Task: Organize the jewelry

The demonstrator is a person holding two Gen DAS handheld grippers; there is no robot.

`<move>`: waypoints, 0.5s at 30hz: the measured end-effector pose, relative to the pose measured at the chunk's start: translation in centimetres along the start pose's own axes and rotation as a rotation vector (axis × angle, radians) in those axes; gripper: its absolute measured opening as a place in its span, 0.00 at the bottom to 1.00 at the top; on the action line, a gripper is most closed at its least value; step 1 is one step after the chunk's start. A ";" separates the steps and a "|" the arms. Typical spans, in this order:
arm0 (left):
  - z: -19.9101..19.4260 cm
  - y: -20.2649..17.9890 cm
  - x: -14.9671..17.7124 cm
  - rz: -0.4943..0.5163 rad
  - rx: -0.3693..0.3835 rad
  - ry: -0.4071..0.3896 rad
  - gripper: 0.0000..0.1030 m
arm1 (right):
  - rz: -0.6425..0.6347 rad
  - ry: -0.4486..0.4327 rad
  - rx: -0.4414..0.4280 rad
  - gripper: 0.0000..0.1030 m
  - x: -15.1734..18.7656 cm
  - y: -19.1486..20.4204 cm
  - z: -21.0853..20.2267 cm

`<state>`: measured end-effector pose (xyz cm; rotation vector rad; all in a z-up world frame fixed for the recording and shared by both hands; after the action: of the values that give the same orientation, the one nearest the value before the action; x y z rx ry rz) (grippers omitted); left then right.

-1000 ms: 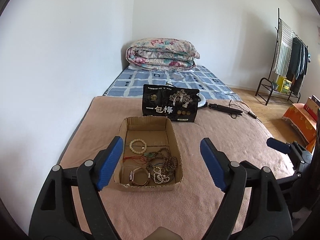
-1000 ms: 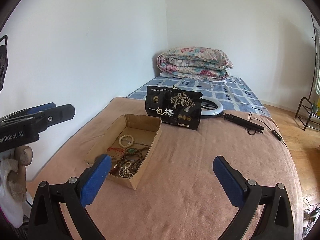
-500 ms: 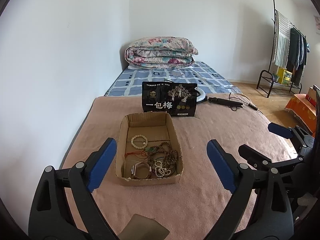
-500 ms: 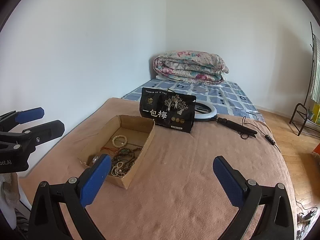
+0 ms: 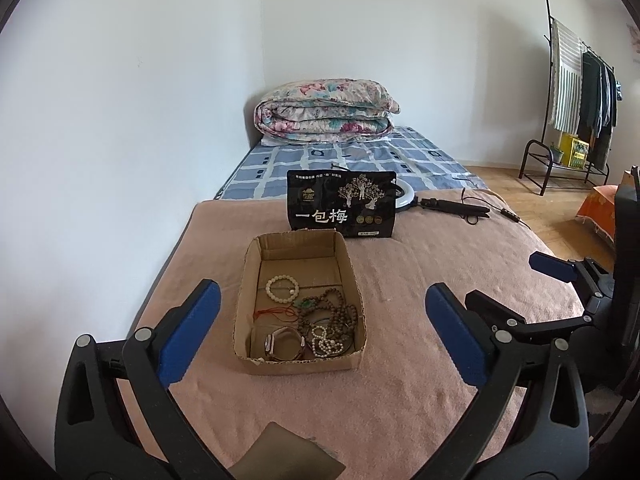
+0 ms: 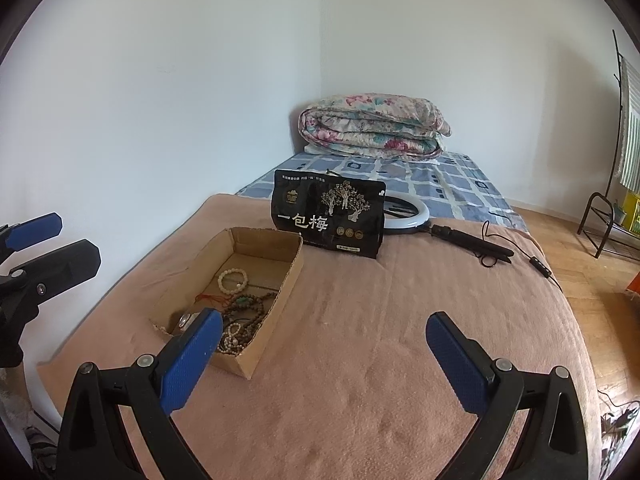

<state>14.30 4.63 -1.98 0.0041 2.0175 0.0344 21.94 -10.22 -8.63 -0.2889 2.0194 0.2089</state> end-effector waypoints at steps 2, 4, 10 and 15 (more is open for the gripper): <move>0.0 0.0 0.0 -0.001 0.000 0.001 1.00 | -0.002 0.002 0.003 1.00 0.0 -0.1 0.0; 0.0 0.0 0.0 -0.003 0.001 -0.001 1.00 | -0.002 0.003 0.006 1.00 0.1 -0.1 0.1; 0.0 0.1 0.1 -0.004 -0.003 -0.002 1.00 | 0.006 0.005 0.010 1.00 0.1 -0.3 0.1; 0.1 0.1 0.2 -0.002 -0.002 -0.001 1.00 | 0.008 0.004 0.014 1.00 0.1 -0.4 0.1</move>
<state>14.27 4.75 -2.15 0.0001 2.0166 0.0352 22.13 -10.56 -8.78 -0.2719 2.0258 0.1990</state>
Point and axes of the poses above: each gripper's, at about its wrist camera, not at the fingertips, and z roughly the way its jaws point, y to its left, x to its underside, the point moved 4 cm from there along z, roughly the way its jaws point, and after that the axes turned 7 degrees about -y, right-handed, at the moved point
